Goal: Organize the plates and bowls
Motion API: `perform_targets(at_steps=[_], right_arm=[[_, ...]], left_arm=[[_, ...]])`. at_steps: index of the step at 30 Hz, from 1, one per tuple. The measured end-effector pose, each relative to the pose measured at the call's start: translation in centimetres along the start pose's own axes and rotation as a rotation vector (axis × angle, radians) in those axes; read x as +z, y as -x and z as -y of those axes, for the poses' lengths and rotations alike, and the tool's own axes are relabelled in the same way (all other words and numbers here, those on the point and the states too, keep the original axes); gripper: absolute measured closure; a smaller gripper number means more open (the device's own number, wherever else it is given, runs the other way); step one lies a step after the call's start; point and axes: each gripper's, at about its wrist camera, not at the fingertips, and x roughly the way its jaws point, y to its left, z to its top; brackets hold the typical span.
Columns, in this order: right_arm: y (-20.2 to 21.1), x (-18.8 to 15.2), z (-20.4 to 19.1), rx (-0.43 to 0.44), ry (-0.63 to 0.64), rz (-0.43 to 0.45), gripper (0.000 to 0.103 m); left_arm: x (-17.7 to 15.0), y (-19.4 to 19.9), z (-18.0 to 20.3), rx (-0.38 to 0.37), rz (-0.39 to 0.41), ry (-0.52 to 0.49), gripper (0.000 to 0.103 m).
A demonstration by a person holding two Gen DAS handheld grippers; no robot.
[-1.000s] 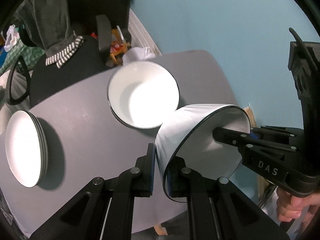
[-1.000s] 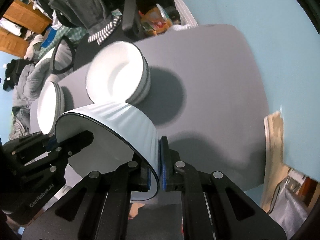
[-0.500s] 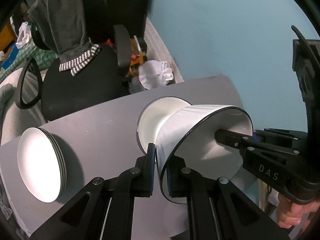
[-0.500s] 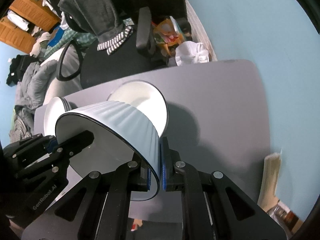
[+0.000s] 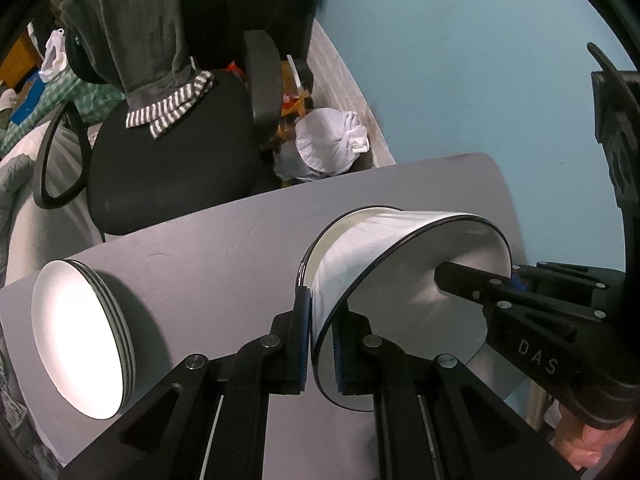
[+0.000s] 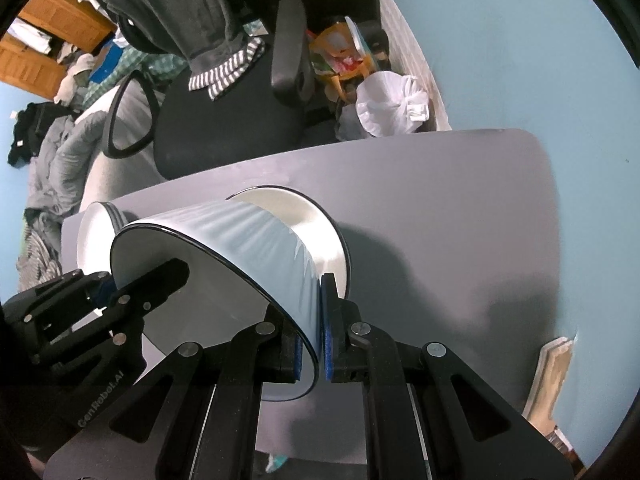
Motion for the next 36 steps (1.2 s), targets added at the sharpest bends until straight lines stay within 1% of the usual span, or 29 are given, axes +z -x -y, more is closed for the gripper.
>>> perform_targets(at_steps=[12,18,19,22,26,28,30,31,32,33,36], right_arm=[[-1.2,0.7,0.4,-0.018,-0.012,-0.032,0.095],[-1.6,1.1,0.4,-0.019,-0.013,-0.053,0.095],[-1.6,1.1,0.4,-0.016,-0.015,-0.057,0.094],[-1.4,1.3,0.3,-0.019,-0.007,-0.075,0.093],[-1.0,1.2,0.3,-0.02,-0.014,-0.076,0.093],[-0.9,1.1,0.2,-0.03,-0.005,-0.071,0.092],[-0.8,1.1,0.0,-0.042,0.004,-0.067,0.09],[-0.6,1.1,-0.1,-0.047,0.008,-0.062,0.086],[-0.5,1.1,-0.2,-0.058,0.012,-0.054,0.078],[-0.4,1.2,-0.1,-0.07,0.015,-0.045,0.076],[-0.2,1.5,0.0,-0.078,0.009,-0.035,0.075]], left_arm=[[0.7,-1.4,0.1,0.007,-0.036,0.001,0.094],[1.1,-1.6,0.2,0.043,-0.043,-0.018,0.094],[1.2,-1.7,0.2,0.058,-0.047,-0.026,0.094],[1.4,-1.9,0.2,0.068,-0.063,-0.035,0.093],[1.4,-1.7,0.4,0.093,-0.063,-0.045,0.092],[1.4,-1.7,0.6,0.112,-0.071,-0.051,0.089],[1.5,-1.6,0.6,0.135,-0.075,-0.053,0.079],[1.5,-1.5,0.5,0.144,-0.072,-0.054,0.076],[1.6,-1.3,0.5,0.146,-0.065,-0.054,0.069],[1.6,-1.2,0.4,0.143,-0.062,-0.051,0.066],[1.8,-1.1,-0.1,0.138,-0.068,-0.037,0.066]])
